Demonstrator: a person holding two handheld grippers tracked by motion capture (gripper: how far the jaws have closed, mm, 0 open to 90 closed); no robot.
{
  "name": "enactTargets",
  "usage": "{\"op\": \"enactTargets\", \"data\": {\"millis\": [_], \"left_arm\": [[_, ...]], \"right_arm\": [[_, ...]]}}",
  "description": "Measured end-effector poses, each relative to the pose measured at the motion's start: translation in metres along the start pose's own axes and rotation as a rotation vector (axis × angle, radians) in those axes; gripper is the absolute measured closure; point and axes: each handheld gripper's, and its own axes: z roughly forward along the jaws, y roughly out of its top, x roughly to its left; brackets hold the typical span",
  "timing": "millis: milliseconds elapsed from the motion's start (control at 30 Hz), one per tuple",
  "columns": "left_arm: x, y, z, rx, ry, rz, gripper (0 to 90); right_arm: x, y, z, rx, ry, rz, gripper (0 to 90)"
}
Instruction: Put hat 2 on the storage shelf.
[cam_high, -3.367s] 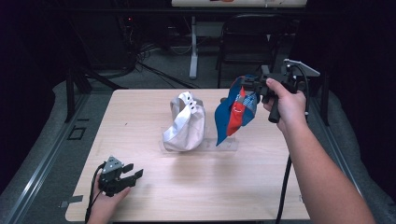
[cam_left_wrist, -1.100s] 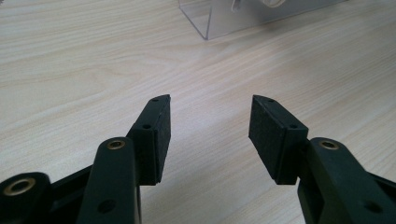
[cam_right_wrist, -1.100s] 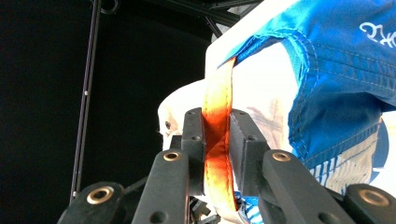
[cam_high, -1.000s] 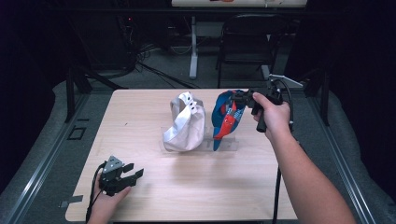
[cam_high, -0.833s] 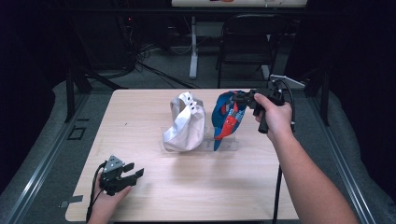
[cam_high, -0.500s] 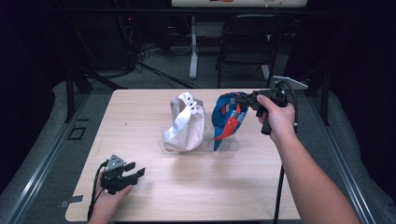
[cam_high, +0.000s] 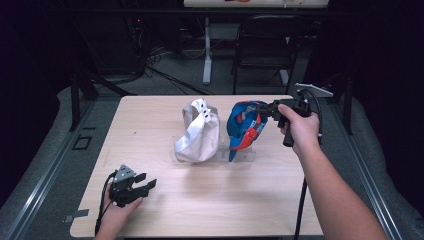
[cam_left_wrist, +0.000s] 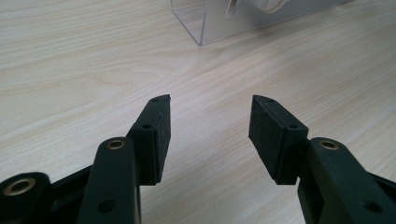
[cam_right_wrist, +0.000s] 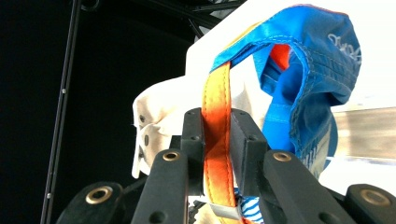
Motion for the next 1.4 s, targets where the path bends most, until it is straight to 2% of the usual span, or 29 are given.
{"op": "enactTargets", "data": {"millis": [233,467,533,733,933,1000,1067,1100,1300,1333,1400], "left_arm": [[-0.001,0.001,0.002,0.005,-0.006,0.005,49.3],[-0.002,0.002,0.004,-0.008,-0.005,0.008,49.2],[-0.002,0.003,0.003,0.000,-0.009,0.010,49.1],[-0.001,0.002,0.004,-0.007,-0.006,0.008,48.9],[0.000,0.002,0.004,-0.006,-0.004,0.004,48.8],[0.000,0.002,0.004,-0.009,-0.003,0.004,48.8],[0.000,0.002,0.004,-0.011,-0.002,0.004,48.8],[0.000,0.002,0.004,-0.005,0.001,0.006,48.8],[0.002,0.002,0.003,0.002,-0.003,0.001,48.7],[0.002,0.002,0.003,0.000,-0.001,-0.003,48.7],[0.003,0.002,0.003,0.000,-0.001,-0.004,48.7]], "right_arm": [[-0.007,-0.001,-0.004,-0.007,-0.005,0.002,76.2],[-0.006,-0.002,-0.008,-0.025,-0.010,-0.004,73.6],[-0.005,-0.003,-0.011,-0.017,-0.030,-0.028,70.4],[-0.004,-0.004,-0.014,-0.026,-0.060,-0.049,67.2],[-0.002,-0.005,-0.020,-0.037,-0.085,-0.101,61.4],[-0.002,-0.006,-0.022,-0.049,-0.103,-0.130,55.9],[-0.002,-0.006,-0.022,-0.054,-0.104,-0.142,54.5],[-0.003,-0.007,-0.022,-0.049,-0.108,-0.166,52.5],[-0.003,-0.011,-0.022,-0.035,-0.130,-0.203,50.8],[-0.004,-0.013,-0.022,-0.036,-0.153,-0.227,50.8],[-0.005,-0.015,-0.023,-0.032,-0.168,-0.244,50.8]]}}
